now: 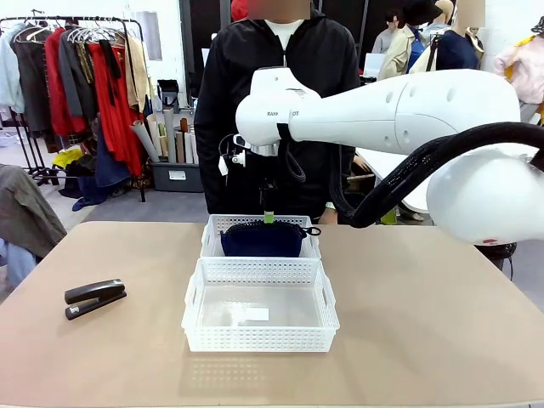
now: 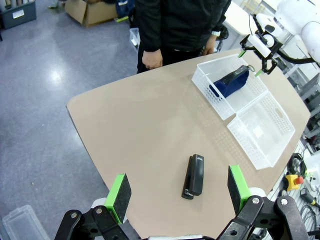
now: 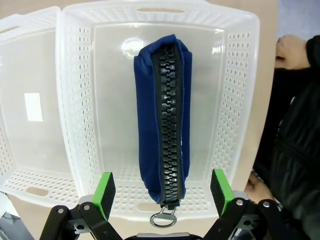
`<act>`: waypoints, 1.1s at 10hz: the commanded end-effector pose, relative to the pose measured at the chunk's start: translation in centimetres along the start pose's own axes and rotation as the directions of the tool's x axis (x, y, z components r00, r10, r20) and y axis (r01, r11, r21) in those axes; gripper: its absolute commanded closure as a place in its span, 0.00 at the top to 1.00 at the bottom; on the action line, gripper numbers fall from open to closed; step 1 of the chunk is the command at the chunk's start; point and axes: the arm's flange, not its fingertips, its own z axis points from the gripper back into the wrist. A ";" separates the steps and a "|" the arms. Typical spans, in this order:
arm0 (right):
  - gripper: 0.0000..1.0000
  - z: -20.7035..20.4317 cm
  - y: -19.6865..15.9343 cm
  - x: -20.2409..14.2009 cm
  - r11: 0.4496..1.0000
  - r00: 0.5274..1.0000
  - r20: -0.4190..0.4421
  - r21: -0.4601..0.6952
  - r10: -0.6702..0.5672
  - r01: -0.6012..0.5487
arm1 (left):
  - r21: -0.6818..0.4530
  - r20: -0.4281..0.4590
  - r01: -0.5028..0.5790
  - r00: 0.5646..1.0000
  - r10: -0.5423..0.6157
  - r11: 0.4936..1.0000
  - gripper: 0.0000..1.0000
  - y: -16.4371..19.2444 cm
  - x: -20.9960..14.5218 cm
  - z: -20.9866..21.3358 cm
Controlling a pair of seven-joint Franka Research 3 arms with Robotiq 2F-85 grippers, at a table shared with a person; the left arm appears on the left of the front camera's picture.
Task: Distribute items into two baskets.
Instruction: Pick up the Stapler that the person points to.
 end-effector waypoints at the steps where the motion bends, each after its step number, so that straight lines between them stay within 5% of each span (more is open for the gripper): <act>1: 1.00 0.4 -0.4 0.2 1.000 1.000 0.008 -0.011 -0.002 0.002 | 0.002 0.003 0.001 1.000 -0.001 1.000 1.00 -0.1 0.1 0.0; 7: 1.00 0.0 0.0 0.0 1.000 1.000 0.000 -0.001 0.000 0.000 | 0.002 0.003 0.001 1.000 -0.001 1.000 1.00 -0.1 0.1 0.0; 11: 1.00 3.0 3.8 -7.2 0.989 0.984 0.098 0.020 -0.147 0.146 | 0.002 0.003 0.001 1.000 -0.001 1.000 1.00 -0.1 0.1 0.0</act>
